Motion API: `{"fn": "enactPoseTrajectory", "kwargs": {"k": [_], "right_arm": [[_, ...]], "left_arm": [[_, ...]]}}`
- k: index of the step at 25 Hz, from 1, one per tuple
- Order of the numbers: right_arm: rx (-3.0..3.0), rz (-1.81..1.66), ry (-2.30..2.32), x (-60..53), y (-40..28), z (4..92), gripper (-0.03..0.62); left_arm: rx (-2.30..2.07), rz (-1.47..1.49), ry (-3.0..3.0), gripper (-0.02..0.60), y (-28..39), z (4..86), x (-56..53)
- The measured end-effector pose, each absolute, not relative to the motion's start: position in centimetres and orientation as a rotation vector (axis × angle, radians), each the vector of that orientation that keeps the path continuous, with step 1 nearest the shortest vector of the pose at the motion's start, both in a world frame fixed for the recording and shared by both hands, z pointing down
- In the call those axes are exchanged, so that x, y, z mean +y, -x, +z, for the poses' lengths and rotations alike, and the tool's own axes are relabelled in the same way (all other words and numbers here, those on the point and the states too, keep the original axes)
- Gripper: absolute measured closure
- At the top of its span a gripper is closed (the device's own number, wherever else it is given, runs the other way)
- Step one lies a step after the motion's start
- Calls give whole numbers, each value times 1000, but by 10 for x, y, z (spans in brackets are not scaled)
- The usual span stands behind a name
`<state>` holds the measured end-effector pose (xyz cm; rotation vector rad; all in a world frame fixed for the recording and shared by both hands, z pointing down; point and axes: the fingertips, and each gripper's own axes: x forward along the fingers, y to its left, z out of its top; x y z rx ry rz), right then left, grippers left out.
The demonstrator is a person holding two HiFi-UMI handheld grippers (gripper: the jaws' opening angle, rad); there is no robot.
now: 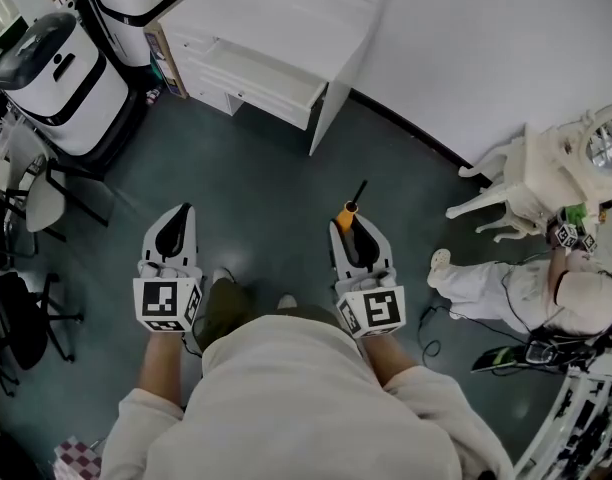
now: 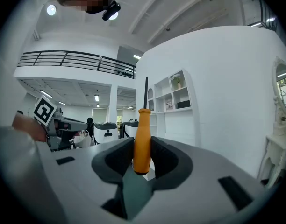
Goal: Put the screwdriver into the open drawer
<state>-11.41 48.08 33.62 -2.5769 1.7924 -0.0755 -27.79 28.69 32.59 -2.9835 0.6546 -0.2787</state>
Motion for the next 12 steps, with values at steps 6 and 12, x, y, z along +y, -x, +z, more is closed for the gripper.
{"fn": "enactPoseTrajectory", "kwargs": {"k": [6, 12], "right_arm": [[1807, -87, 2573, 469, 97, 340, 471], [1787, -106, 2605, 443, 78, 347, 471]], "left_arm": [[666, -293, 2993, 577, 266, 333, 277], [639, -290, 3009, 575, 239, 340, 243]]}}
